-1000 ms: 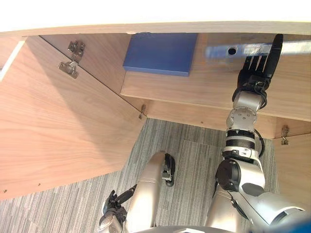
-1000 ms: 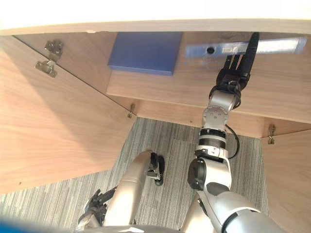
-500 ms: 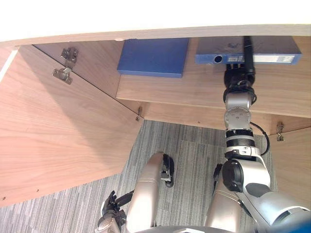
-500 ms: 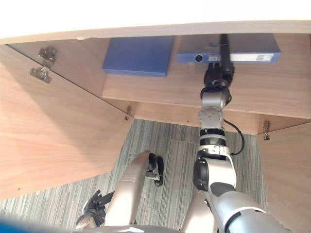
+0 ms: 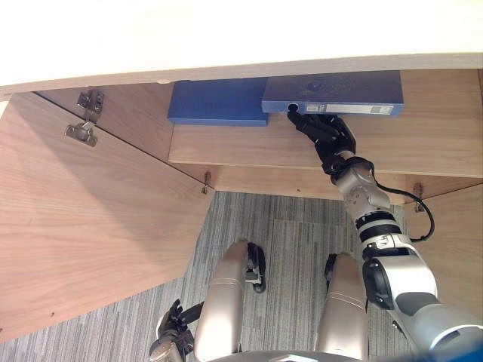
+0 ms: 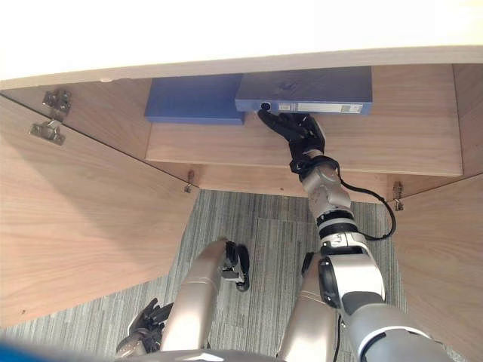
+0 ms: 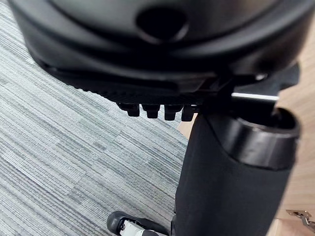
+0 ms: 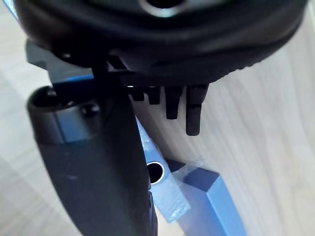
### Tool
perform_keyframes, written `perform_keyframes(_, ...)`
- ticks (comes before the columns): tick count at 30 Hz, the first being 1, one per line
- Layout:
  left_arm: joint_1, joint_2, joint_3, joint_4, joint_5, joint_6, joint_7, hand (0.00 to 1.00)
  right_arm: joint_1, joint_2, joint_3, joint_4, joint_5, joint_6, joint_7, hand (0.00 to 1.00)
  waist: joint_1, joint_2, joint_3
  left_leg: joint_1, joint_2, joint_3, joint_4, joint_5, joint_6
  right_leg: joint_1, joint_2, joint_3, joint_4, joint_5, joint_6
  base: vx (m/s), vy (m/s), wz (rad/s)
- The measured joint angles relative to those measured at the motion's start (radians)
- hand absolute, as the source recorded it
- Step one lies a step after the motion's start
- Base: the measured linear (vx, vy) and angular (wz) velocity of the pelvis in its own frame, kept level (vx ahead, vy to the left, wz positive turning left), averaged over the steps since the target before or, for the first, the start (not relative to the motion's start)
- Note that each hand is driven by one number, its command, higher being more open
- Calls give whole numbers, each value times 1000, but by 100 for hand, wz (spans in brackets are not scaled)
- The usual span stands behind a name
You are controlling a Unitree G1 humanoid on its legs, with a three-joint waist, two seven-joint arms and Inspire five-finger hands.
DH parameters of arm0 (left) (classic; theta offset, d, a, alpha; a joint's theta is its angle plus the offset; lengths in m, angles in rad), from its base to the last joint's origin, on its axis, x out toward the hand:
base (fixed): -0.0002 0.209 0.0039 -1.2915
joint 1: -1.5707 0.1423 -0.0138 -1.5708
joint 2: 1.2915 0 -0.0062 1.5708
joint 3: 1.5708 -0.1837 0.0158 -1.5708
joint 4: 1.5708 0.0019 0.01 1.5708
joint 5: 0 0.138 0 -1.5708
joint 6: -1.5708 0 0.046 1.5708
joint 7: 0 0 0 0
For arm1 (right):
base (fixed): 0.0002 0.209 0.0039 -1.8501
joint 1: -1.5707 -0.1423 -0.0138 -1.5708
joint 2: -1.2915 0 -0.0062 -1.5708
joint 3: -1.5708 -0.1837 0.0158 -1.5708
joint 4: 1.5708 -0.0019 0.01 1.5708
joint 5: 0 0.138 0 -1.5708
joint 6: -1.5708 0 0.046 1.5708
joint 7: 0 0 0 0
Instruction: Walk over to the cabinet, pick up the folder, carry it to the office cabinet, place the folder inside the office cabinet, then close the office cabinet door
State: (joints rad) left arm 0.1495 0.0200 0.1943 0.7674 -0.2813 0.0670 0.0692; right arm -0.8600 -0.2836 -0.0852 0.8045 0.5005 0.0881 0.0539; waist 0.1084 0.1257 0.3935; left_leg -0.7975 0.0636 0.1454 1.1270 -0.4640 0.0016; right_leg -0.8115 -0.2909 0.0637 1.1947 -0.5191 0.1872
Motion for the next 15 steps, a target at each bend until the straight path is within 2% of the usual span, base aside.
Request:
perform_keyframes(6,60,2,-23,-152,25,12,-48,100,-59,-69,-2,93,-238,11,61,100,2,-4,2,5,-11,-7,-5,3,6,21,-16,-16,-13,3,4,27,5,7)
perform_keyframes(13,63,-3,-21,-206,59,16,-74,100,-105,-123,4,120,-445,14,90,100,7,-4,2,-7,-20,-10,-5,7,12,22,-27,-25,-27,12,13,30,19,5)
perform_keyframes(15,64,-3,-18,-206,59,20,-74,100,-104,-136,85,68,-511,23,80,100,3,-6,4,-11,-18,-5,-5,8,14,15,-25,-20,-29,16,16,33,10,-5)
